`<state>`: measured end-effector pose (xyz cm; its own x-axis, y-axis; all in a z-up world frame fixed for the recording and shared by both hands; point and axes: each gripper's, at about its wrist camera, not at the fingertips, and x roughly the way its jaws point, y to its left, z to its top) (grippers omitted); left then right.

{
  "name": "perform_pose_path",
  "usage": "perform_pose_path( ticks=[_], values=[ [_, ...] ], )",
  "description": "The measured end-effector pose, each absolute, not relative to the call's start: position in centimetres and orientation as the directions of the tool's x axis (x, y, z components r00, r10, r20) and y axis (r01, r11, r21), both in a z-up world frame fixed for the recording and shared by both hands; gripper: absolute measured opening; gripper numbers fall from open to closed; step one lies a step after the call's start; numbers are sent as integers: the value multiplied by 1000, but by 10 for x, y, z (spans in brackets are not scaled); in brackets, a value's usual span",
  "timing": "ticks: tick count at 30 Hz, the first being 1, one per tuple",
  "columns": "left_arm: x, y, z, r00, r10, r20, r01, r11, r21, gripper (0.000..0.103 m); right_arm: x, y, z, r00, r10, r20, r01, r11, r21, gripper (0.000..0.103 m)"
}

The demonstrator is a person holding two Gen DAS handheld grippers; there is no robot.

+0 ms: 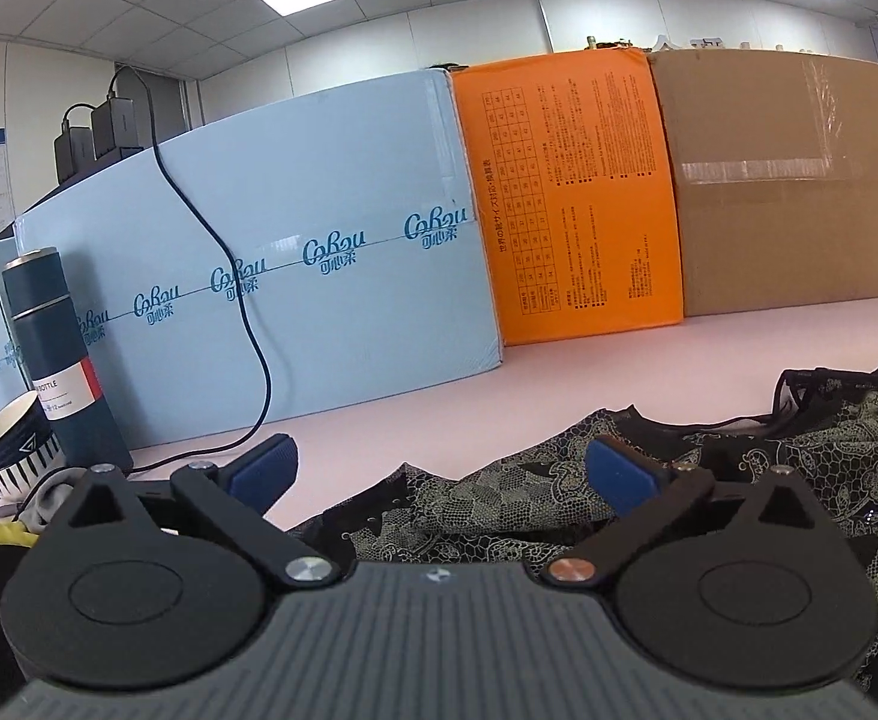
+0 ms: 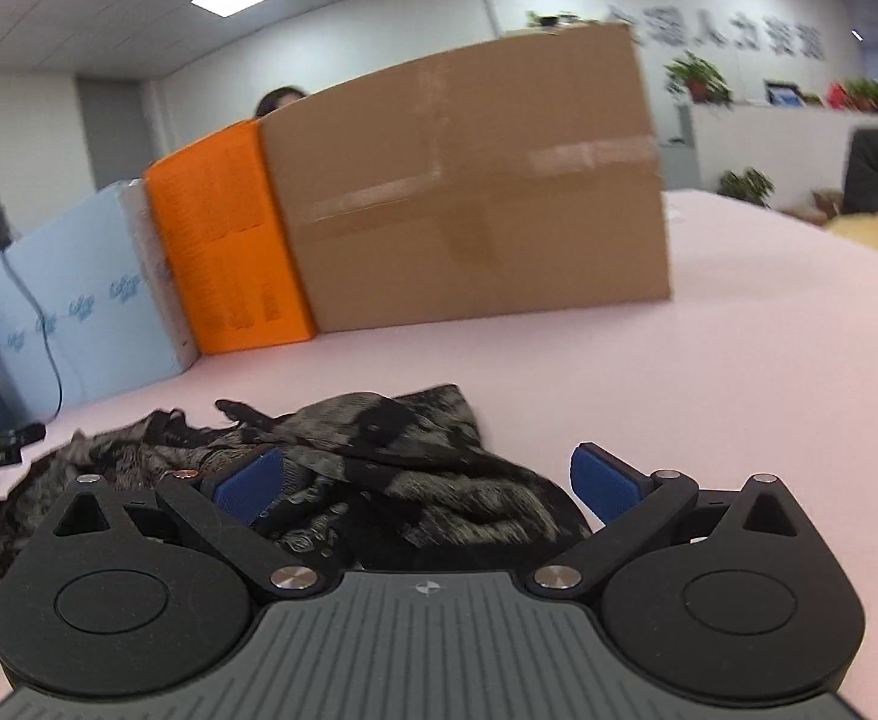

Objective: Fold clothes
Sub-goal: 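Grasp the patterned shirt with the right gripper and pull it open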

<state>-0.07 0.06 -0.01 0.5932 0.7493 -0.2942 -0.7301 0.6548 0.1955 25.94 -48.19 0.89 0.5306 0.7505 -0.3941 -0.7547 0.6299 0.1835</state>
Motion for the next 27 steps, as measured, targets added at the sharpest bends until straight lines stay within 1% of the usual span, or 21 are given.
perform_pose_path(
  ticks=[3, 5, 9, 11, 14, 16, 17, 18, 19, 20, 21, 23, 25, 27],
  values=[
    [-8, 7, -1, 581, 754, -306, -742, 645, 182, 103, 255, -423, 22, 458, 780, -426, -856, 516, 23, 103],
    [-13, 11, -2, 573, 758, -313, -750, 638, 173, 103, 254, -381, 25, 428, 767, -478, -891, 448, -80, 100],
    [-24, 19, -2, 557, 764, -325, -766, 624, 154, 103, 260, -319, 20, 407, 735, -543, -912, 367, -186, 100],
    [-21, 22, 3, 560, 761, -328, -771, 623, 130, 103, 258, -295, 14, 400, 727, -557, -914, 359, -188, 95],
    [-13, 26, 10, 566, 754, -333, -775, 624, 97, 103, 260, -272, 5, 360, 723, -590, -928, 340, -151, 90],
    [-14, 25, 11, 567, 754, -332, -775, 624, 95, 103, 260, -258, -2, 340, 704, -624, -936, 318, -150, 71],
    [-15, 25, 12, 567, 754, -331, -775, 624, 95, 103, 260, -250, -6, 331, 688, -646, -939, 306, -155, 65],
    [-16, 25, 12, 567, 754, -330, -776, 624, 94, 103, 259, -244, -10, 326, 663, -674, -941, 300, -159, 52],
    [-17, 24, 13, 568, 755, -329, -776, 624, 93, 103, 260, -240, -12, 321, 644, -695, -941, 300, -156, 28],
    [-18, 24, 13, 568, 755, -328, -776, 624, 93, 103, 261, -236, -14, 315, 624, -715, -941, 301, -152, 13],
    [-18, 23, 14, 568, 754, -329, -776, 624, 91, 103, 263, -234, -13, 325, 614, -719, -937, 315, -154, 2],
    [-18, 23, 15, 567, 755, -329, -778, 622, 88, 103, 269, -235, -2, 406, 612, -679, -904, 379, -199, 2],
    [-20, 23, 16, 571, 755, -323, -779, 622, 77, 103, 281, -239, 17, 486, 616, -620, -859, 469, -206, 2],
    [-21, 24, 18, 578, 751, -319, -778, 625, 63, 103, 290, -244, 41, 591, 609, -529, -792, 564, -235, 2]
  ],
)
